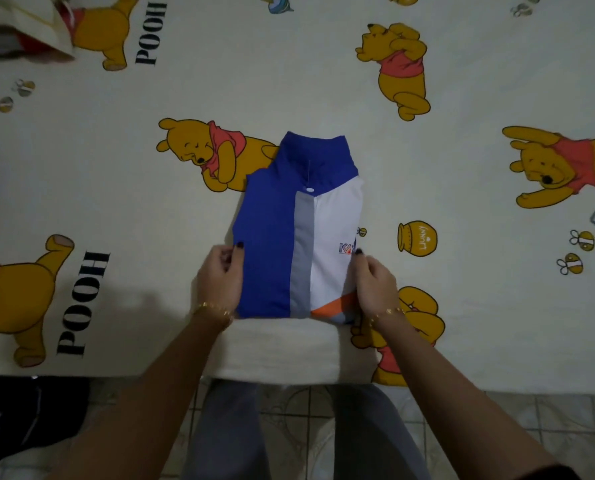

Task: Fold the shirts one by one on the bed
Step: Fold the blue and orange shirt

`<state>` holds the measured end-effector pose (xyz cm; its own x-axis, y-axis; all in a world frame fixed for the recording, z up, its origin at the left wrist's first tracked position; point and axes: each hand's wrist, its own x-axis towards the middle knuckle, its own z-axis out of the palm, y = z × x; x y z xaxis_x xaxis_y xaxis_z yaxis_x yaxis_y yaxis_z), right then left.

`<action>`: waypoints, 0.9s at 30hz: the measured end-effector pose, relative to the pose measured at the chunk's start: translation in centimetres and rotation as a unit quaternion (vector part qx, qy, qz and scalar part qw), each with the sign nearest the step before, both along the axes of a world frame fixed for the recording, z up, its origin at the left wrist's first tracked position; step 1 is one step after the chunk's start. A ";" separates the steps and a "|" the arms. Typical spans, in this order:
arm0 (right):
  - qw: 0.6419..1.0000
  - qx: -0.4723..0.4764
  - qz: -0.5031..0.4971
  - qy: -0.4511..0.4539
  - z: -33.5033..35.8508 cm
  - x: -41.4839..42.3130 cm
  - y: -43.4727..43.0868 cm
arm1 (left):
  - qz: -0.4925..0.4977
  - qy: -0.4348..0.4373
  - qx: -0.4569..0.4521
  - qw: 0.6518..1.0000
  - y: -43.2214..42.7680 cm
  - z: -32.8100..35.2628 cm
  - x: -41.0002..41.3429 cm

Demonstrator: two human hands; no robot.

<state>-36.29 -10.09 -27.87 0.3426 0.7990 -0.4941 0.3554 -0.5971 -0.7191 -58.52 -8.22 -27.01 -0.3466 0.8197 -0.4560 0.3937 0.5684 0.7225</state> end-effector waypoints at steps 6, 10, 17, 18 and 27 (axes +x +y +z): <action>0.995 0.053 -0.077 -0.040 -0.5 -1.8 5.6 | 0.010 0.127 0.063 0.990 6.4 1.2 2.9; 0.982 0.127 -0.112 -0.078 -0.5 -1.4 6.5 | 0.059 0.009 0.035 0.998 7.4 1.0 3.5; 0.989 0.077 -0.108 -0.072 -1.3 -1.4 6.8 | 0.069 0.089 0.019 0.994 7.0 0.5 2.8; 0.988 0.082 -0.113 -0.070 -1.1 -1.4 7.2 | 0.063 0.104 0.041 0.992 7.6 0.7 2.8; 0.985 0.135 -0.078 -0.079 0.0 -1.9 13.6 | 0.028 0.063 0.042 0.997 13.4 0.8 4.4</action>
